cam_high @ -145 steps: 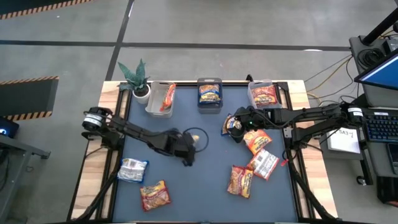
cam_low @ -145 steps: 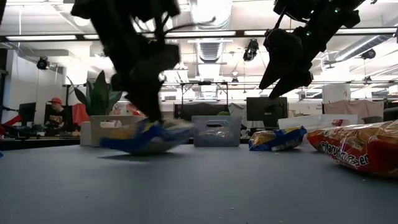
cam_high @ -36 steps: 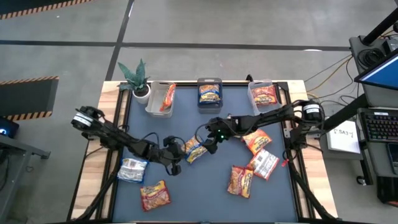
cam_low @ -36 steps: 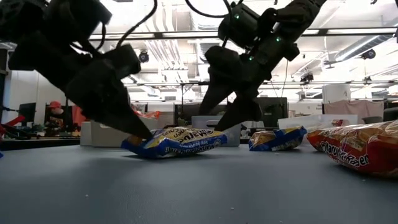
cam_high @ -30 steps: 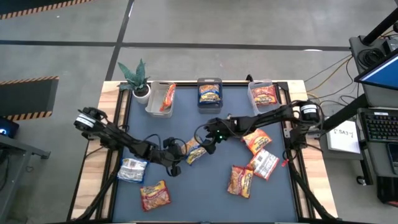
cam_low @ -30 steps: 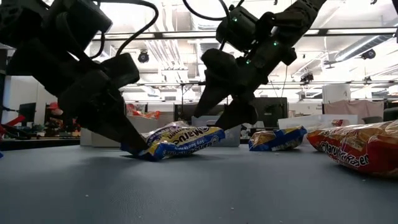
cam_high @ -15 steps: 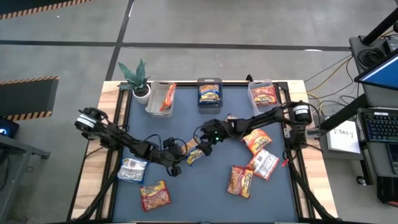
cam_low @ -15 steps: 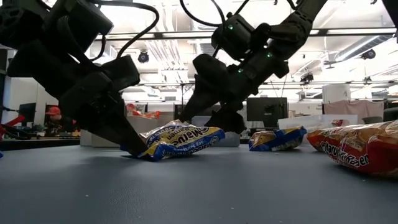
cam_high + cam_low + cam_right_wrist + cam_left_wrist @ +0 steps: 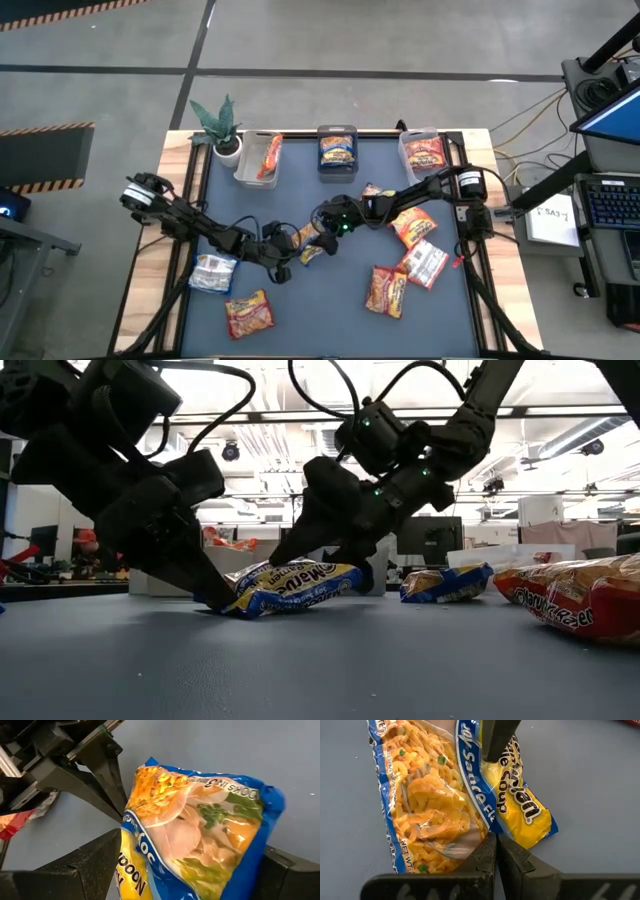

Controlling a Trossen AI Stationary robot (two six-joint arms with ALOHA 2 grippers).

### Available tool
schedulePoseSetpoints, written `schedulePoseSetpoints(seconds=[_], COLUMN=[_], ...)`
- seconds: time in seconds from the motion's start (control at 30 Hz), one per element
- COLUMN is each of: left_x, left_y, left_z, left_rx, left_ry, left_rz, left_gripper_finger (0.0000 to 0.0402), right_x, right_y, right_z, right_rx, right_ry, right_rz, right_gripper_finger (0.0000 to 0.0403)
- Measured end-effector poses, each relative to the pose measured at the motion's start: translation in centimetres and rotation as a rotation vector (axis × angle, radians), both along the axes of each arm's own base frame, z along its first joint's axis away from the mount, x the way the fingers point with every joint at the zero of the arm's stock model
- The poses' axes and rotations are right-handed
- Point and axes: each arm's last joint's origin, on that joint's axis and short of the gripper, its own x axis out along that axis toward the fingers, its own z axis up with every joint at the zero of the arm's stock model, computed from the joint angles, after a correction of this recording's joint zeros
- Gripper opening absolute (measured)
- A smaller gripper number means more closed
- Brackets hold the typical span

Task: Sort Maruchan noodles
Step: Put the blue noodle pack into the black bin

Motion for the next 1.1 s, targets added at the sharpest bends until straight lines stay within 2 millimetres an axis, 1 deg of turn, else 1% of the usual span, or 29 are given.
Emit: schedulePoseSetpoints(seconds=[0.13,0.2,0.27,0.4,0.53,0.7,0.8,0.9,0.97,1.1], left_x=[0.0,0.0,0.0,0.1,0.3,0.2,0.0,-0.4,-0.7,-1.1], left_y=[0.0,0.0,0.0,0.0,-0.1,-0.1,0.0,0.0,0.1,0.3], left_z=[0.0,0.0,0.0,0.1,0.4,1.2,1.8,2.9,3.9,6.1], left_rx=[-0.002,-0.003,-0.003,-0.003,-0.004,0.006,0.02,0.038,0.053,0.096], left_ry=[-0.005,-0.007,-0.009,-0.01,-0.015,-0.009,-0.007,-0.009,-0.031,-0.106], left_rz=[0.0,0.0,0.001,0.0,-0.007,-0.021,-0.033,-0.055,-0.075,-0.121], left_gripper_finger=[0.0,0.0,0.0,0.0003,0.0027,0.0079,0.011,0.0131,0.0138,0.0137], right_x=[0.1,0.1,0.1,0.1,0.1,0.1,0.0,-0.1,-0.1,-0.3], right_y=[0.0,0.0,0.0,0.0,0.0,0.1,0.0,-0.2,-0.2,-0.5], right_z=[0.0,0.0,0.0,0.1,0.1,0.3,0.6,1.1,1.4,2.3], right_rx=[0.007,0.007,0.009,0.013,0.014,0.014,0.014,0.011,0.005,0.003], right_ry=[-0.016,-0.016,-0.017,-0.016,-0.017,-0.021,-0.018,-0.027,-0.038,-0.052], right_rz=[0.01,0.011,0.009,0.013,0.015,0.018,0.016,0.014,0.017,0.011], right_gripper_finger=[0.0326,0.0319,0.03,0.0247,0.0204,0.0178,0.0173,0.0173,0.0173,0.0172])
